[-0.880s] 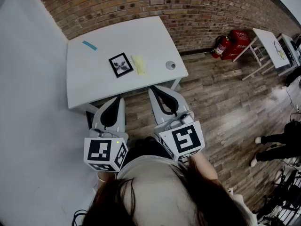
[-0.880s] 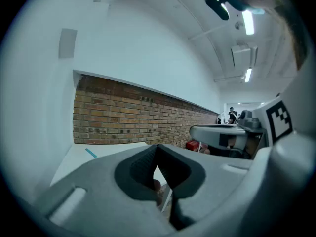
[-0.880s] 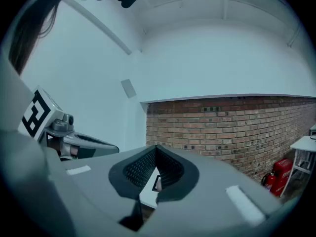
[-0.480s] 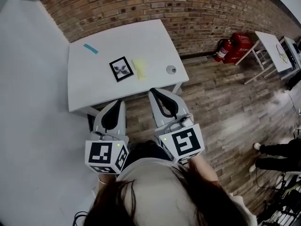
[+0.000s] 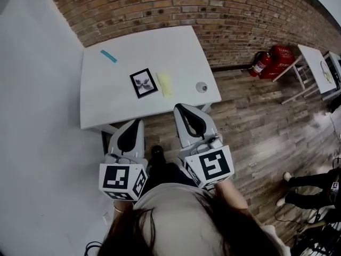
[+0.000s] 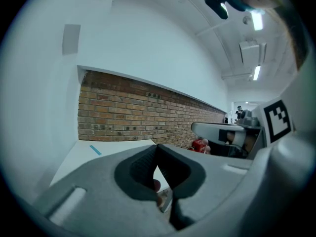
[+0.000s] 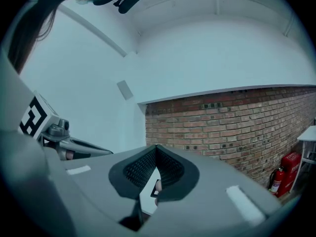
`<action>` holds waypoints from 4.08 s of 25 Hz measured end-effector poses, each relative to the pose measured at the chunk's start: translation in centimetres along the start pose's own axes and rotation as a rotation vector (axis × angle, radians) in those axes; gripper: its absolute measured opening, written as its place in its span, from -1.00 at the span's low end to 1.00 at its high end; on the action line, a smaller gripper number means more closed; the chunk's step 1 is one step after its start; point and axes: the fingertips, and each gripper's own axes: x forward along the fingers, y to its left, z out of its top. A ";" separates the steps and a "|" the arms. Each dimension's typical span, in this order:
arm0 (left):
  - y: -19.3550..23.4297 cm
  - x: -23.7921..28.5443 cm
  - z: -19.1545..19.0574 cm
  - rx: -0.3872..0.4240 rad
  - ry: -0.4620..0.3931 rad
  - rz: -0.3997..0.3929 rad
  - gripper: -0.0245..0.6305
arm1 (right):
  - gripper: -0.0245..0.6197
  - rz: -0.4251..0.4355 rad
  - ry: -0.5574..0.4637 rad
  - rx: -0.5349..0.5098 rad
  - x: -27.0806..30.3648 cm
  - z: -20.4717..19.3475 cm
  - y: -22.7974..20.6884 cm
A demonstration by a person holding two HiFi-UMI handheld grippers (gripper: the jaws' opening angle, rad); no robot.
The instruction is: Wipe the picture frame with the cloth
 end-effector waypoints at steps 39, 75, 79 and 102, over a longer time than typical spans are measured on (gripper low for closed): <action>13.7 13.2 0.5 -0.064 0.097 -0.129 -0.93 | -0.82 -0.043 0.141 0.083 16.2 -2.8 -2.9; 19.8 23.0 -8.0 -0.205 0.338 0.033 -0.93 | -0.61 0.036 0.582 0.106 25.1 -21.0 -11.2; 20.3 23.4 -9.5 -0.223 0.372 0.038 -0.93 | -0.58 0.036 0.633 0.107 25.3 -22.9 -11.4; 21.8 23.0 -14.9 -0.249 0.528 0.048 -0.93 | -0.36 0.031 0.898 0.096 24.2 -32.4 -11.8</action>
